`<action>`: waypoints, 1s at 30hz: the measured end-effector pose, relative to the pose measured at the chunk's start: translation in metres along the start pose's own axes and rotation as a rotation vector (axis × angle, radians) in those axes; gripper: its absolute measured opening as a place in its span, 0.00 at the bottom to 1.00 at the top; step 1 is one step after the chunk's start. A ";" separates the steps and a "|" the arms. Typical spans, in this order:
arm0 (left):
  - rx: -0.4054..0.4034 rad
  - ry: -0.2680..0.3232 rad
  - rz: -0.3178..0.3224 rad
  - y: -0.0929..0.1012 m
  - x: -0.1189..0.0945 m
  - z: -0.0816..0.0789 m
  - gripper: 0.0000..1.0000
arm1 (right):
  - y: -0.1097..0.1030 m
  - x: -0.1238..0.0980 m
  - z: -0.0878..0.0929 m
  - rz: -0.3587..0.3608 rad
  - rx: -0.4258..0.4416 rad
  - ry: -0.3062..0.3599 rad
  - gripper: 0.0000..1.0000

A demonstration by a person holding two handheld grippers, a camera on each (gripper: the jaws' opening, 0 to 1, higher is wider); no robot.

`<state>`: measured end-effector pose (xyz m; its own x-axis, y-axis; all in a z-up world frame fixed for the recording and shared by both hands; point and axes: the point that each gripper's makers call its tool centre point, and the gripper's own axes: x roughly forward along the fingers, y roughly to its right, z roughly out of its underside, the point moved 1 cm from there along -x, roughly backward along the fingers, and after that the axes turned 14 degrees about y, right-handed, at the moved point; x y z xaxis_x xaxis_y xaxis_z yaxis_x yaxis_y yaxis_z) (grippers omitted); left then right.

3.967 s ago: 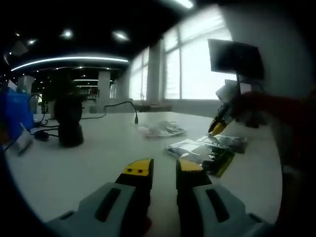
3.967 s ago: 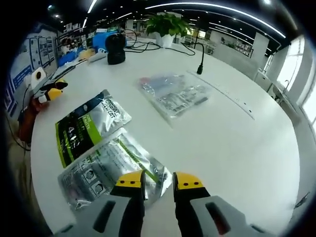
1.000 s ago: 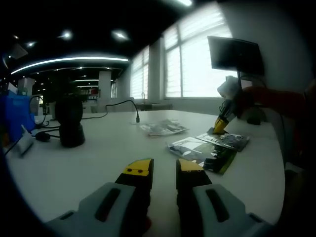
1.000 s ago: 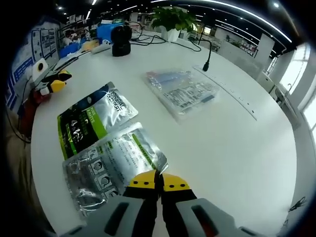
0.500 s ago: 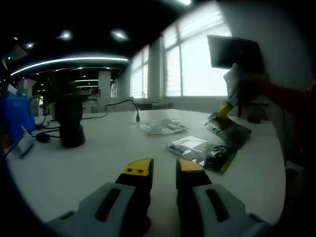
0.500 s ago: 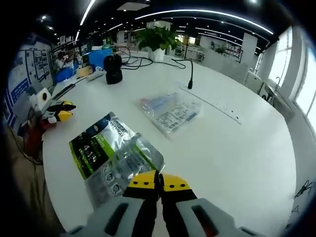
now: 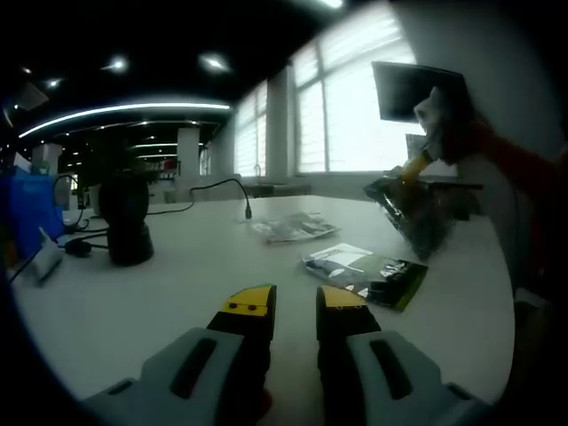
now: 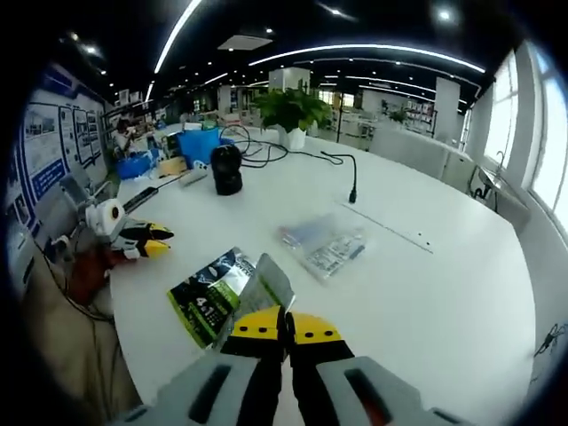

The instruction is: Clip sheet goods on table flip sheet goods clip sheet goods scan sheet goods put sheet goods back to table

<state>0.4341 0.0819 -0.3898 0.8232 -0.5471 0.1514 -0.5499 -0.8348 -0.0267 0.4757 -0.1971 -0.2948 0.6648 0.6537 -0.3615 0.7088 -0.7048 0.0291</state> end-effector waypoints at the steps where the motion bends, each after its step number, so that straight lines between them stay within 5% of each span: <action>1: 0.000 0.000 0.000 0.000 0.000 0.000 0.11 | -0.003 -0.002 -0.005 -0.002 0.002 0.010 0.00; 6: -0.005 0.011 0.000 -0.001 0.000 -0.002 0.11 | -0.019 -0.004 -0.027 -0.019 -0.014 0.036 0.00; 17: 0.001 0.006 -0.006 -0.004 0.001 -0.001 0.11 | -0.022 0.009 -0.076 0.058 -0.112 0.075 0.00; 30: 0.011 -0.004 -0.010 -0.006 0.003 0.001 0.11 | -0.027 0.049 -0.108 0.085 -0.057 0.146 0.00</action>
<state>0.4395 0.0849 -0.3899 0.8294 -0.5387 0.1480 -0.5397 -0.8410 -0.0362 0.5147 -0.1163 -0.2132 0.7473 0.6283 -0.2162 0.6579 -0.7454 0.1078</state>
